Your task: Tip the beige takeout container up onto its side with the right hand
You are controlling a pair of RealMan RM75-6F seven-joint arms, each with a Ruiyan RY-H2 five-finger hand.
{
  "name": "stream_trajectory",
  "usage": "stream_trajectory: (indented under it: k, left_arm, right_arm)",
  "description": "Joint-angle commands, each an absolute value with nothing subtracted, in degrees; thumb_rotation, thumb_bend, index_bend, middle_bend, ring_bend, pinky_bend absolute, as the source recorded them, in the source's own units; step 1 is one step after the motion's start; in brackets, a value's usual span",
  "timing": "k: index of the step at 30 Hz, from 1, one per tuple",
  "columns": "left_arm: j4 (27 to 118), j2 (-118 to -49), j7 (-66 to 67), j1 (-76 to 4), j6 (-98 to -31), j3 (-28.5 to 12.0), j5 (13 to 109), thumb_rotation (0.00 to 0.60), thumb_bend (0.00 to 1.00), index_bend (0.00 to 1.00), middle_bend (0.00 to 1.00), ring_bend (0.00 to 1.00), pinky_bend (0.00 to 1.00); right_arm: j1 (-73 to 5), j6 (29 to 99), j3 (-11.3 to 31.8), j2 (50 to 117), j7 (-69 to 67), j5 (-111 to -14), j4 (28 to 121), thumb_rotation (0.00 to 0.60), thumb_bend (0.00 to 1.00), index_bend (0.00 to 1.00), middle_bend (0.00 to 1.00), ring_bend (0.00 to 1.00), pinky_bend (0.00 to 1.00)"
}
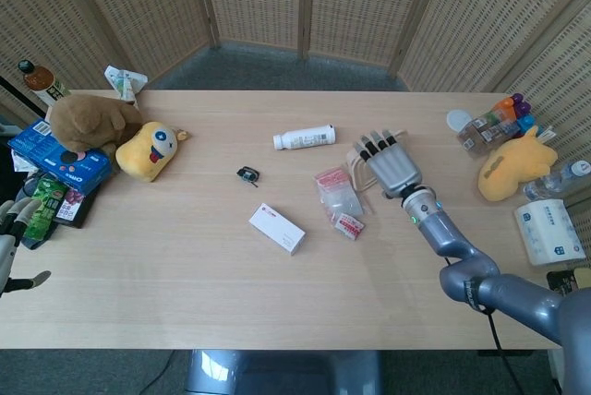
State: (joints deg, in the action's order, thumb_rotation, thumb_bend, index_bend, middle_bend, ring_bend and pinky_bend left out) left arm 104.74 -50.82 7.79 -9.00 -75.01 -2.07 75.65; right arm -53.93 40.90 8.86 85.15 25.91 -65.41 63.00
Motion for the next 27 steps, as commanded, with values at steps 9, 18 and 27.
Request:
stream_trajectory:
  k: [9,18,27]
  left_arm:
    - [103.39,-51.58,8.71,-9.41,-74.02,-2.44,73.48,0.600,0.08,0.00,0.00,0.00,0.00]
    - [103.32,-51.98,9.20,-9.40,-74.08,-2.40,73.27,0.600,0.08,0.00,0.00,0.00,0.00]
    - [103.72,-51.96,9.27,-9.32,-74.27,-2.16,73.86,0.600,0.08,0.00,0.00,0.00,0.00]
  right_arm:
    - [-59.24,33.53,6.67,99.33,14.20,-73.30,36.92,0.600,0.16,0.00,0.00,0.00,0.00]
    - [-58.46,33.95,3.98,103.25,3.89,-78.62,29.10,0.600,0.15,0.07,0.01,0.00,0.00]
    - [-56.54,40.08,0.70,105.01,-8.71,-84.79,24.30,0.600,0.06,0.63,0.56,0.45,0.46]
